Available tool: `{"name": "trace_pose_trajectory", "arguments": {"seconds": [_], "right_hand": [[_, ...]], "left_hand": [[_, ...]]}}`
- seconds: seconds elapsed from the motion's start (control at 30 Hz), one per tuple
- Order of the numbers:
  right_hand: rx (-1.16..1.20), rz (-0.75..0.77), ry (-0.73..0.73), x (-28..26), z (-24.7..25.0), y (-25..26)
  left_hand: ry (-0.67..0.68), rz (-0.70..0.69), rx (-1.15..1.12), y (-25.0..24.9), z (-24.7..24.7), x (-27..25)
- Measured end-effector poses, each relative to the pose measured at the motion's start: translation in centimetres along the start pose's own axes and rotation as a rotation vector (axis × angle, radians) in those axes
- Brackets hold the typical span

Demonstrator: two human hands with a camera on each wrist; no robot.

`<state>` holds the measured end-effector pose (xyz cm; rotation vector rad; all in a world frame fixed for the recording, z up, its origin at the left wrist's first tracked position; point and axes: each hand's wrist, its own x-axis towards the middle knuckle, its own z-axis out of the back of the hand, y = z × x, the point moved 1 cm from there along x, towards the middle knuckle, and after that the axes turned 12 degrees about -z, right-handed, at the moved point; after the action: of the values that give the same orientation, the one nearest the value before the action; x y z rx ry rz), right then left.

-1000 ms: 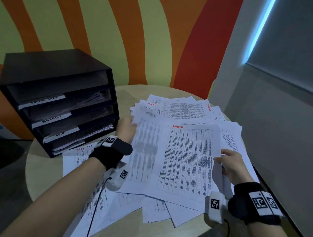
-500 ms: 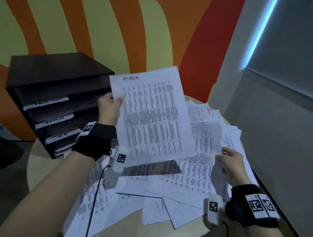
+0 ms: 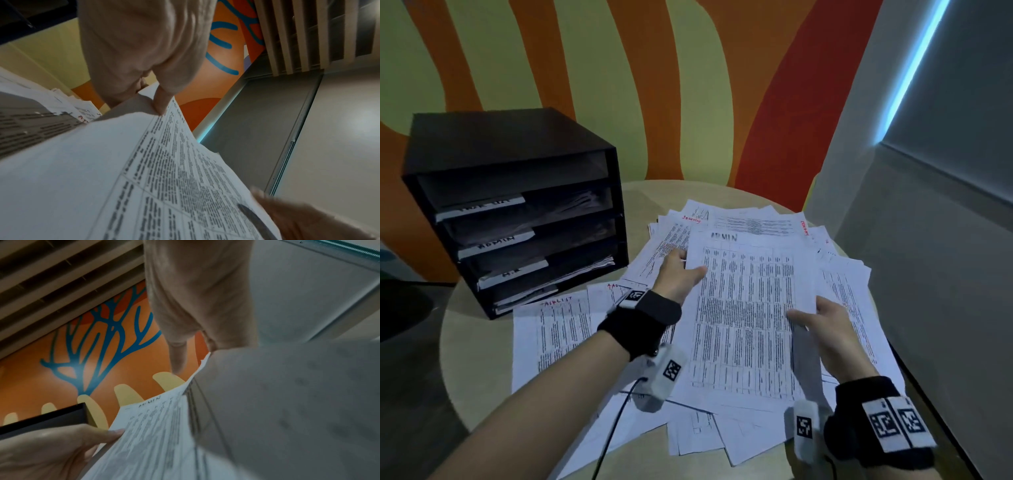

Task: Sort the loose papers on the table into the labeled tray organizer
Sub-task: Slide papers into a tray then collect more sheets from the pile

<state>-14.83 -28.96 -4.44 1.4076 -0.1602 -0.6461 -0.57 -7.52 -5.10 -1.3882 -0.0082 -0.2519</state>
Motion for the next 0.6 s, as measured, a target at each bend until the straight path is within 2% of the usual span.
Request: {"name": "trace_pose_trajectory", "arguments": {"seconds": [0.1, 0.17, 0.23, 0.3, 0.4, 0.43, 0.5, 0.6], "right_hand": [[-0.044, -0.017, -0.113, -0.2, 1.2, 0.2], [-0.017, -0.044, -0.179, -0.3, 2.3, 0.5], [-0.028, -0.054, -0.231, 0.2, 3.4, 0.2], [-0.016, -0.072, -0.259, 1.0, 4.2, -0.4], [-0.012, -0.107, -0.279, 1.5, 4.7, -0.9], [-0.017, -0.117, -0.278, 1.5, 4.7, -1.0], [-0.02, -0.125, -0.275, 1.5, 4.6, -1.1], [-0.032, -0.135, -0.249, 1.4, 4.6, -1.2]], "left_hand": [[-0.034, 0.045, 0.135, 0.7, 1.5, 0.4], [-0.003, 0.109, 0.433, 1.6, 3.2, 1.2], [0.097, 0.191, 0.648, 1.8, 4.2, 1.2], [0.19, 0.252, 0.683, 2.1, 4.3, 1.0], [0.222, 0.315, 0.531, 2.9, 3.9, 1.0], [0.197, 0.291, 0.513, 3.5, 3.9, 1.3], [0.085, 0.136, 0.514, 3.5, 4.3, 1.3], [-0.103, -0.065, 0.318, 2.5, 5.2, 2.2]]}}
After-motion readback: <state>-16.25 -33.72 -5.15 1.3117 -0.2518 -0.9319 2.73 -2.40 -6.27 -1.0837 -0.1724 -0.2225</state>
